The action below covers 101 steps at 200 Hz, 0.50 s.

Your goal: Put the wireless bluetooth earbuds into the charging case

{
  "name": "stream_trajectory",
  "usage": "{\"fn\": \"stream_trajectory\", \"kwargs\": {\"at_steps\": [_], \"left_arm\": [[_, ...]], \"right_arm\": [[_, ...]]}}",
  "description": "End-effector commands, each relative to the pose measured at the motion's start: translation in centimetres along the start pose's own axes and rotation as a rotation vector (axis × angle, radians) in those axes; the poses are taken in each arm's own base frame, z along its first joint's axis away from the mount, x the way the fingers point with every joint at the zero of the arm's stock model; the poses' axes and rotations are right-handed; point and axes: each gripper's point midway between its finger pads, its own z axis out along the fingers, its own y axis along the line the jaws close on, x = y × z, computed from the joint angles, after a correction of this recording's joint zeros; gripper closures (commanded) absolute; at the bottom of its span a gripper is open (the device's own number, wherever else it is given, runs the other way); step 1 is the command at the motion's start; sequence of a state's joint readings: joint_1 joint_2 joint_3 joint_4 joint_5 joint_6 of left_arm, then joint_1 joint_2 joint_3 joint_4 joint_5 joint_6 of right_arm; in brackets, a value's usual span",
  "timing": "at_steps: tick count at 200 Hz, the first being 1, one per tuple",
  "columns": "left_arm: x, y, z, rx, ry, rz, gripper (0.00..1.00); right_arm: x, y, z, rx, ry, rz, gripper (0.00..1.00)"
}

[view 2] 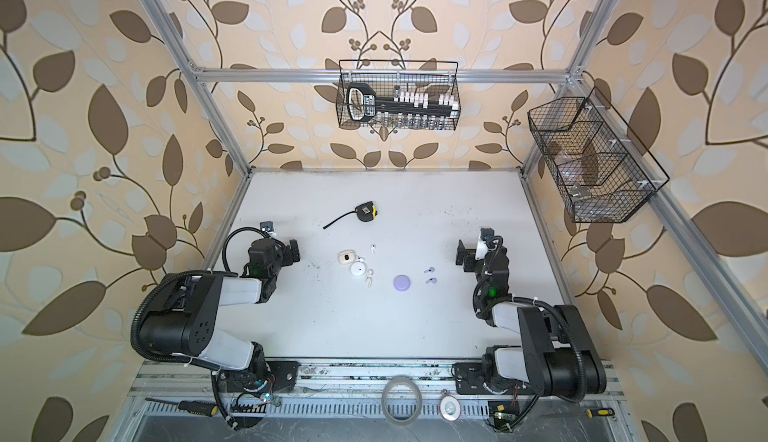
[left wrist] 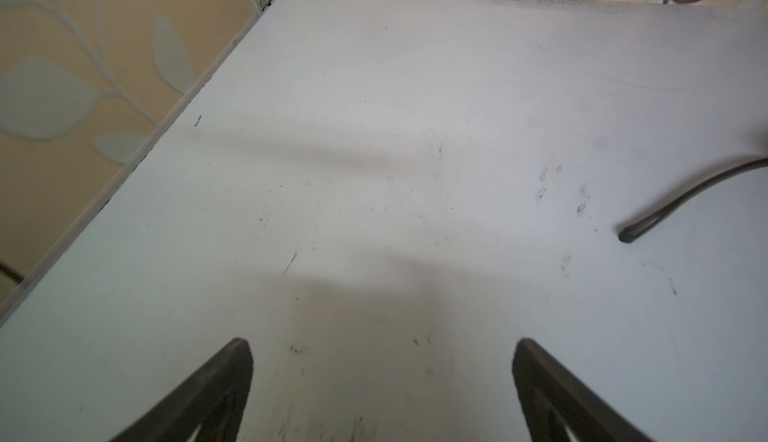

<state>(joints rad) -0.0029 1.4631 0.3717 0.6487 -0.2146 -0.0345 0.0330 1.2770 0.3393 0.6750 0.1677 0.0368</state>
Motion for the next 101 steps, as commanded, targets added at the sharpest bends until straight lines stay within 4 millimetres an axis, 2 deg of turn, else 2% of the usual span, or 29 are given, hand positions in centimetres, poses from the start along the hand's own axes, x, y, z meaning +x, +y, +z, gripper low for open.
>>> {"fn": "stream_trajectory", "kwargs": {"at_steps": [1, 13, 26, 31, 45, 56, 69, 74, 92, 101], "left_arm": [[-4.2, 0.1, -2.0, -0.001, -0.037, -0.068, 0.01], [-5.2, -0.2, -3.1, 0.027, -0.037, -0.111, 0.01], [-6.3, -1.2, -4.7, 0.102, -0.057, -0.129, 0.01], [-6.9, -1.4, -5.6, 0.127, -0.075, -0.146, 0.01], [-7.8, -0.3, -7.9, 0.092, -0.088, -0.320, 0.01], [-7.7, 0.7, -9.6, 0.056, -0.061, -0.435, 0.01], [-8.5, -1.1, -10.9, 0.189, -0.099, -0.447, 0.01], [-8.2, -1.5, -11.1, 0.220, -0.100, -0.459, 0.01], [-7.8, -0.8, -11.6, 0.201, -0.104, -0.604, 0.01], [-8.3, -1.4, -11.9, 0.243, -0.102, -0.612, 0.01]], "right_arm": [[-3.6, -0.9, 0.2, 0.070, 0.065, 0.044, 0.00], [-4.6, -0.6, 0.2, 0.056, 0.046, 0.126, 0.00], [-4.7, -2.6, -0.7, 0.178, 0.098, 0.294, 0.00], [-5.0, -3.1, -1.0, 0.212, 0.102, 0.305, 0.00], [-5.1, -3.2, -2.1, 0.223, 0.083, 0.327, 0.00], [-6.5, -1.6, -3.2, 0.076, 0.057, 0.365, 0.00], [-9.1, 0.4, -5.3, -0.052, -0.033, 0.389, 0.00], [-9.9, 1.2, -6.3, -0.075, -0.067, 0.390, 0.00], [-11.5, 4.3, -9.1, -0.169, -0.151, 0.348, 0.00], [-11.7, 6.0, -10.1, -0.230, -0.176, 0.322, 0.00]]}}
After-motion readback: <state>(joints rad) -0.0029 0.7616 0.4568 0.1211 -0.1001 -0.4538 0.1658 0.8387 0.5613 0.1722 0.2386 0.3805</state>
